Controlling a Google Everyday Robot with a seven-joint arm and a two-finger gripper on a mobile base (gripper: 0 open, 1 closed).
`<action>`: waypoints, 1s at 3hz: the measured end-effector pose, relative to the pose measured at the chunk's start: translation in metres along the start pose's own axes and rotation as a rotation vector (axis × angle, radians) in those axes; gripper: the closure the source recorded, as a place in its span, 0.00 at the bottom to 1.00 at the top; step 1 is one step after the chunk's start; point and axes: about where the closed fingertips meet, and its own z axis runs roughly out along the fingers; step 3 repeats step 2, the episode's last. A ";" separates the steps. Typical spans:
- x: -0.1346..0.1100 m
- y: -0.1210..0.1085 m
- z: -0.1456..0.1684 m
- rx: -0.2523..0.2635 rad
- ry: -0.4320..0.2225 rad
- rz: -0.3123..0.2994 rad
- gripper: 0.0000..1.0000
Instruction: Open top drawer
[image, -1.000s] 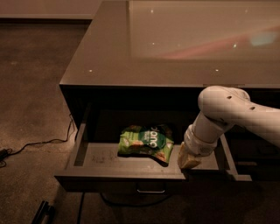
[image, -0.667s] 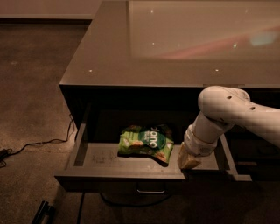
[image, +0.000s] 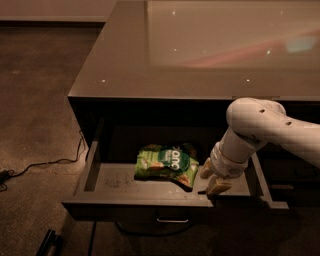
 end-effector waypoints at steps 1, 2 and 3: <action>0.000 0.000 0.000 0.000 0.000 0.000 0.00; 0.000 0.000 0.000 0.000 0.000 0.000 0.00; 0.000 0.000 0.000 0.000 0.000 0.000 0.00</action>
Offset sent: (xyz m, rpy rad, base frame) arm 0.0000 0.0000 0.0000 0.0000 0.0000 0.0000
